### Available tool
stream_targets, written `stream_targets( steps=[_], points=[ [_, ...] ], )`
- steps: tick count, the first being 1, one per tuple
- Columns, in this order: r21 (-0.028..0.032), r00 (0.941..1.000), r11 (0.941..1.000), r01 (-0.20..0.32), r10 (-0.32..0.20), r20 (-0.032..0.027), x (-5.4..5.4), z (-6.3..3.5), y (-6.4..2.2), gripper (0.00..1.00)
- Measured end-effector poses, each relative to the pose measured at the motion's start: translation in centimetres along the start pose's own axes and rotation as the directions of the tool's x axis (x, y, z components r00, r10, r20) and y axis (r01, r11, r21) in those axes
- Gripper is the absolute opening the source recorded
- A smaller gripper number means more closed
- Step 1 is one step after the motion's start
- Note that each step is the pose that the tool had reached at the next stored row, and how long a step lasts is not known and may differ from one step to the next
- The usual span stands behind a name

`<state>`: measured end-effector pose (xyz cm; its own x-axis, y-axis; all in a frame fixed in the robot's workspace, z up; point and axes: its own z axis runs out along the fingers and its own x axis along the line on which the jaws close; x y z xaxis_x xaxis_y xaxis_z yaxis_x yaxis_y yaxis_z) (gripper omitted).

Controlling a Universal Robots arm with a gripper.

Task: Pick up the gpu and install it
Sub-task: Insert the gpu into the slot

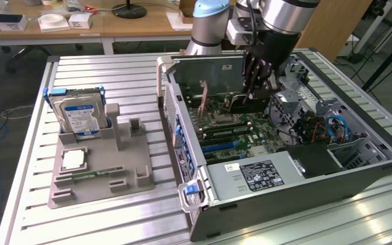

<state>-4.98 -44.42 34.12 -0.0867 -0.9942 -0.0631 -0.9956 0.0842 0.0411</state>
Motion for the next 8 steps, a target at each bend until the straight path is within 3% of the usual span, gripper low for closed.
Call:
stream_targets(
  steps=[8],
  points=[
    [0.0, 1.0, 1.0, 0.0, 0.0, 0.0, 0.06, 0.8, -0.03, 0.26]
  ],
)
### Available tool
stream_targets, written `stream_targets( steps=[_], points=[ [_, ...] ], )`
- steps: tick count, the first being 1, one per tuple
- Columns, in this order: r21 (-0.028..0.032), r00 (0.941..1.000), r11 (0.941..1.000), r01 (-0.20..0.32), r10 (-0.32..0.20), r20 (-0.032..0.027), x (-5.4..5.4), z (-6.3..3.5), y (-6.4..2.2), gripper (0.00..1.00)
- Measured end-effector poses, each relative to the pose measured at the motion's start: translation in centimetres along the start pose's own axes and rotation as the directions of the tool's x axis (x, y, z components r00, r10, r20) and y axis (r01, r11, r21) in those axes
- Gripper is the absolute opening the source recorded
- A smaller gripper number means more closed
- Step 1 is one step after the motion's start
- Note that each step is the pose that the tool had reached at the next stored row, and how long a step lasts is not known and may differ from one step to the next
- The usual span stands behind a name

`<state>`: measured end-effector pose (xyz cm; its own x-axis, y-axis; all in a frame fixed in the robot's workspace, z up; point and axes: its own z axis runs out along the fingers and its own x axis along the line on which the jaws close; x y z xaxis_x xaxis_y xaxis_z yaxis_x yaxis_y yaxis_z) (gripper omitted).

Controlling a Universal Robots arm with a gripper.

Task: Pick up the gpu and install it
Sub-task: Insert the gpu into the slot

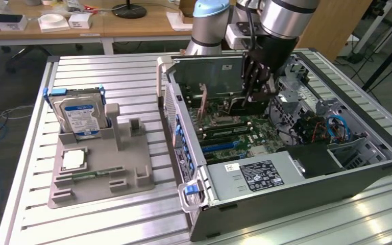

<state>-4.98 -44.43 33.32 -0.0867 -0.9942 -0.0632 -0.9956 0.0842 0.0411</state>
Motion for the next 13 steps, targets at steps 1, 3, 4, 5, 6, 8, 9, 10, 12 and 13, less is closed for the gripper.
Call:
stream_targets(
  steps=[1, 3, 4, 5, 6, 8, 9, 10, 12, 13],
  points=[
    [0.0, 1.0, 1.0, 0.0, 0.0, 0.0, 0.0, 0.11, 0.0, 0.26],
    [0.0, 1.0, 1.0, 0.0, 0.0, 0.0001, 0.0, 0.35, -0.02, 0.26],
    [0.0, 1.0, 1.0, 0.0, 0.0, 0.0, 0.0, 0.46, -0.02, 0.26],
    [0.0, 1.0, 1.0, 0.0, 0.0, 0.0, 0.0, 0.57, -0.02, 0.26],
    [0.0, 1.0, 1.0, 0.0, 0.0, 0.0001, 0.0, 0.67, -0.03, 0.26],
    [0.0, 1.0, 1.0, 0.0, 0.0, 0.0, 0.1, 0.89, -0.04, 0.26],
    [0.0, 1.0, 1.0, 0.0, 0.0, 0.0, 0.1, 0.99, -0.04, 0.26],
    [0.0, 1.0, 1.0, 0.0, 0.0, 0.0, 0.1, 1.08, -0.04, 0.26],
    [0.0, 1.0, 1.0, 0.0, 0.0, -0.0001, 0.1, 1.15, -0.05, 0.26],
    [0.0, 1.0, 1.0, 0.0, 0.0, -0.0001, 0.1, 1.15, -0.05, 0.26]
  ],
)
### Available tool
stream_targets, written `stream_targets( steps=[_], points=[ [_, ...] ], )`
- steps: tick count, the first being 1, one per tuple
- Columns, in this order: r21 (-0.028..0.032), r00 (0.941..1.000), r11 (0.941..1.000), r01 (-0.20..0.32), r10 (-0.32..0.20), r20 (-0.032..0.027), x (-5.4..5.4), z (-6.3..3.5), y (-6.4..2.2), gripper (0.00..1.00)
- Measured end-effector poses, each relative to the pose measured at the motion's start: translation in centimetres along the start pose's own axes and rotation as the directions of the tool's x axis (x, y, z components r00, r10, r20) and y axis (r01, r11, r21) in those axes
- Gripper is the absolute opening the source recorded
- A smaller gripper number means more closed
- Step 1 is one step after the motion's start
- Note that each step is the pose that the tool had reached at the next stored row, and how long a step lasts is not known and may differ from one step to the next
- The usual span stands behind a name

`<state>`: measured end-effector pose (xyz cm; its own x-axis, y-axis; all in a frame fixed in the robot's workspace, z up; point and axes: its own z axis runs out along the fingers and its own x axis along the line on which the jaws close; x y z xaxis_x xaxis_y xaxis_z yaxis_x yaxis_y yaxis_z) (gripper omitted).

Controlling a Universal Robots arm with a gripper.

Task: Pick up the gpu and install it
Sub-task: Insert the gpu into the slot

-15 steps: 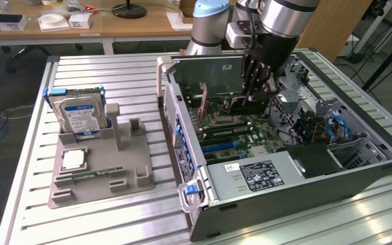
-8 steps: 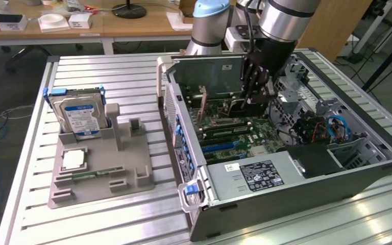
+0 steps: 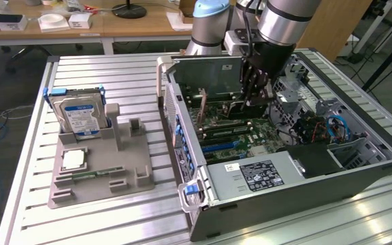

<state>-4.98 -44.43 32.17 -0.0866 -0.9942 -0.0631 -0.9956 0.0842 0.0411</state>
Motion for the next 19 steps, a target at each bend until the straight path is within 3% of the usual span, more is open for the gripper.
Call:
stream_targets(
  steps=[19],
  points=[
    [0.0, 1.0, 1.0, 0.0, 0.0, 0.0001, 0.02, 0.39, -0.01, 0.26]
  ],
)
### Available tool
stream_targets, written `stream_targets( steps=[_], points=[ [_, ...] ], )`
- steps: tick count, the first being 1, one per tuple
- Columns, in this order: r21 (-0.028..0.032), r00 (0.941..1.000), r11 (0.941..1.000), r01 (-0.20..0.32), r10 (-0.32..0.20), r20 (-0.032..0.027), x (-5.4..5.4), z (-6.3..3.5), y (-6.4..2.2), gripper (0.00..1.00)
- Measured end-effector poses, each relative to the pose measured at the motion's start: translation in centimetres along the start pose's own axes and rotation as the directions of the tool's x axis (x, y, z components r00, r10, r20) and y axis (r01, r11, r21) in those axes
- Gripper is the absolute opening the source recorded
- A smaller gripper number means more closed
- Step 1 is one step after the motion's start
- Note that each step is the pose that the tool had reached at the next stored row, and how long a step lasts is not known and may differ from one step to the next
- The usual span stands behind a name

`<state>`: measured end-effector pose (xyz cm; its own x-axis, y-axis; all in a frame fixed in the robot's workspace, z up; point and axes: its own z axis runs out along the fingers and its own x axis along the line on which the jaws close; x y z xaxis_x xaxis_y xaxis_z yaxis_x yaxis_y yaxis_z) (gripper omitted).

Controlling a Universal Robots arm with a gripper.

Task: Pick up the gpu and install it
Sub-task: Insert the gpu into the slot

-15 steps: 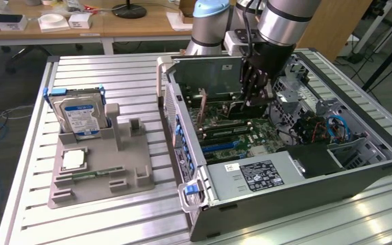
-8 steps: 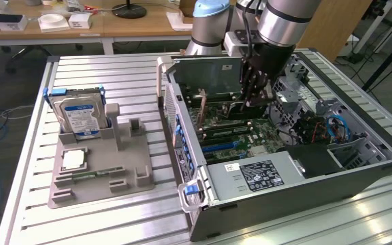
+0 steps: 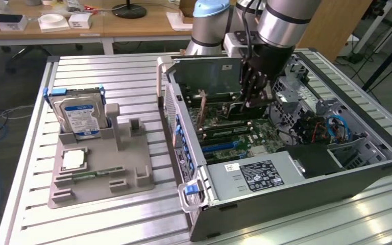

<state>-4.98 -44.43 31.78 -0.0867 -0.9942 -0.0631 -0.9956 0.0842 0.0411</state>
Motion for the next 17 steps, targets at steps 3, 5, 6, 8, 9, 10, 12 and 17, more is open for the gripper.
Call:
stream_targets(
  steps=[3, 5, 6, 8, 9, 10, 12, 17],
  points=[
    [0.0001, 1.0, 1.0, 0.0, 0.0, 0.0001, 0.01, 0.12, 0.01, 0.26],
    [0.0, 1.0, 1.0, 0.0, 0.0, 0.0001, 0.02, 0.22, 0.01, 0.26],
    [0.0, 1.0, 1.0, 0.0, 0.0, 0.0001, 0.03, 0.27, 0.01, 0.26],
    [-0.0001, 1.0, 1.0, 0.0, 0.0, -0.0001, 0.12, 0.33, 0.0, 0.26],
    [-0.0001, 1.0, 1.0, 0.001, -0.001, 0.0001, 0.19, 0.36, -0.01, 0.26],
    [-0.0001, 1.0, 1.0, 0.001, -0.001, 0.0, 0.26, 0.38, -0.02, 0.26],
    [0.0, 1.0, 1.0, 0.001, -0.001, 0.0, 0.4, 0.44, -0.02, 0.26],
    [0.0, 1.0, 1.0, 0.001, -0.001, 0.0002, 0.7, 0.61, -0.03, 0.26]
  ],
)
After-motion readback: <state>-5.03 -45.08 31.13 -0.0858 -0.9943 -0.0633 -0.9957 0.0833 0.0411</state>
